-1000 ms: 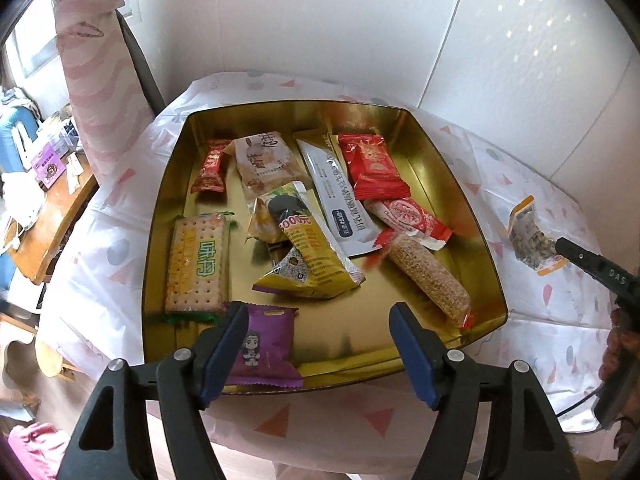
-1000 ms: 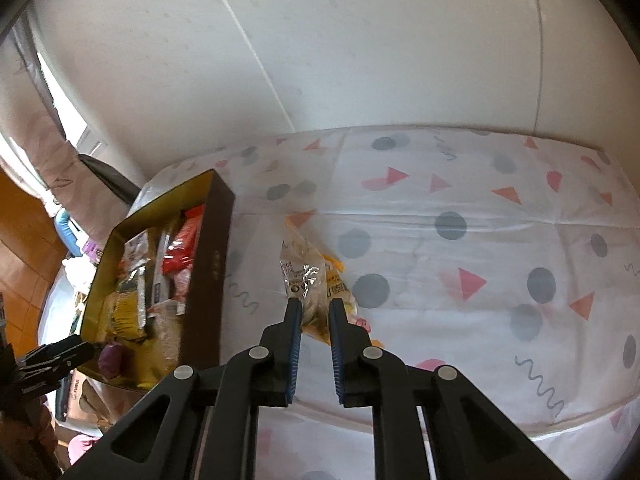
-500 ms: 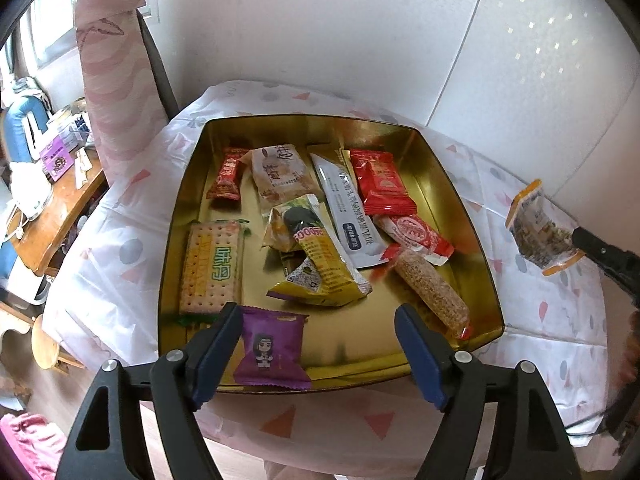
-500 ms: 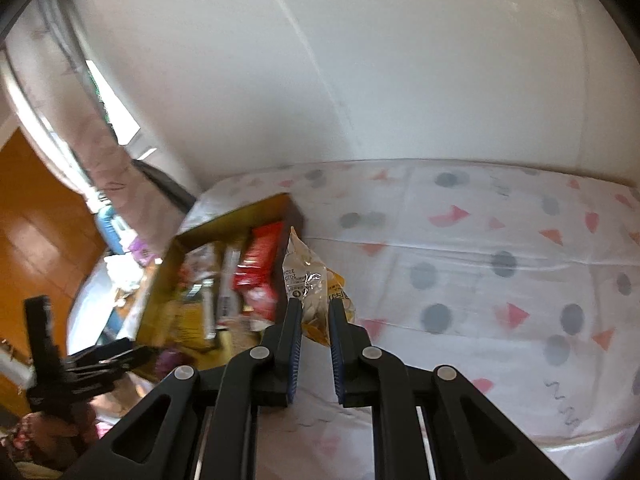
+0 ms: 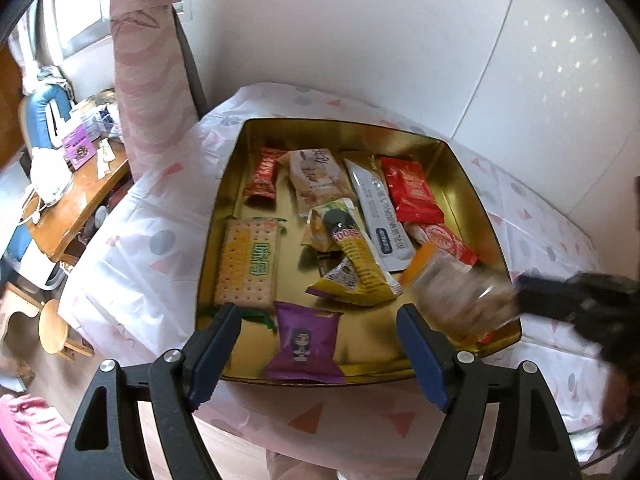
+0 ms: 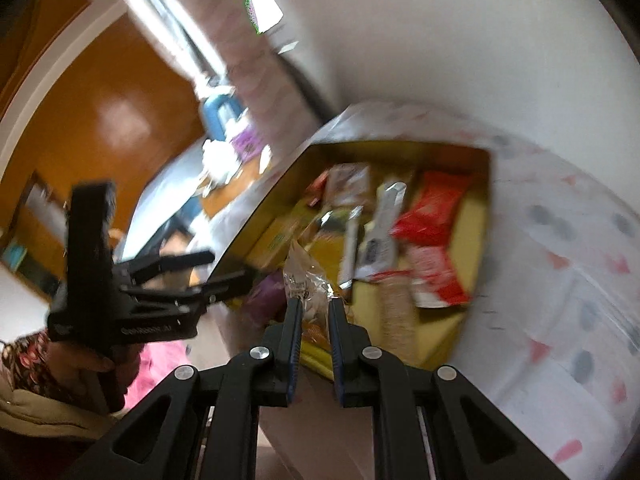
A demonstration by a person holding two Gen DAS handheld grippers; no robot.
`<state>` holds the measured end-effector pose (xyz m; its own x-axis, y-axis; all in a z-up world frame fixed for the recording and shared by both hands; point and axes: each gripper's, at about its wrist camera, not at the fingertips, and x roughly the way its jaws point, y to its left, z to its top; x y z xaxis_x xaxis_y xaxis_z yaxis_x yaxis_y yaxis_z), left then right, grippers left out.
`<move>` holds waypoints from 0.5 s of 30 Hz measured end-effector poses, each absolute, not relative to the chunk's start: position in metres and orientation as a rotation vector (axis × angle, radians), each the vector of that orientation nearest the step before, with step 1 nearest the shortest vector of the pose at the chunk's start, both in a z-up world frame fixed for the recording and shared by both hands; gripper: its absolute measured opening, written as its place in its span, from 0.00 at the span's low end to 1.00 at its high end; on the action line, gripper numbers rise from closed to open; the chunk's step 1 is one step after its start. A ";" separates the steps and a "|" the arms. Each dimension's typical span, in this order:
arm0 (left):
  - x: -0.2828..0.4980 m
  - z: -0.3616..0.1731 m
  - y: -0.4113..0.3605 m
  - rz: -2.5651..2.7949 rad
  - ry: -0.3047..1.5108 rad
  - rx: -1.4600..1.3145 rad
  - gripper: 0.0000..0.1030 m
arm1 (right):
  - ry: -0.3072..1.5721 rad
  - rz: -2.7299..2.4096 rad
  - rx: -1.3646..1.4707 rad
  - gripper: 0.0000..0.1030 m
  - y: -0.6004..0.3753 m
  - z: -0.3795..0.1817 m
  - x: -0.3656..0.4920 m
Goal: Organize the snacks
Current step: 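Carry the clear snack bag into the gold tray and open the right tool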
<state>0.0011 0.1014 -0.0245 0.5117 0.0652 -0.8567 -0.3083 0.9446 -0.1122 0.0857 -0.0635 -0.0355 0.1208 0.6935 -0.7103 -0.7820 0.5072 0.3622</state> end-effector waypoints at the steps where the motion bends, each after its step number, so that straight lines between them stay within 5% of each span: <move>1: 0.001 -0.024 0.103 0.231 1.011 -0.267 0.78 | 0.988 1.099 -0.129 0.13 -0.055 -0.041 0.086; 5: -0.003 -0.023 0.109 0.243 1.009 -0.278 0.78 | 1.058 1.134 -0.155 0.13 -0.036 -0.061 0.089; 10: -0.007 -0.023 0.112 0.255 1.009 -0.281 0.78 | 1.071 1.034 -0.154 0.30 -0.036 -0.070 0.101; 15: -0.007 -0.025 0.111 0.252 1.013 -0.280 0.78 | 1.037 0.988 -0.159 0.30 -0.045 -0.065 0.105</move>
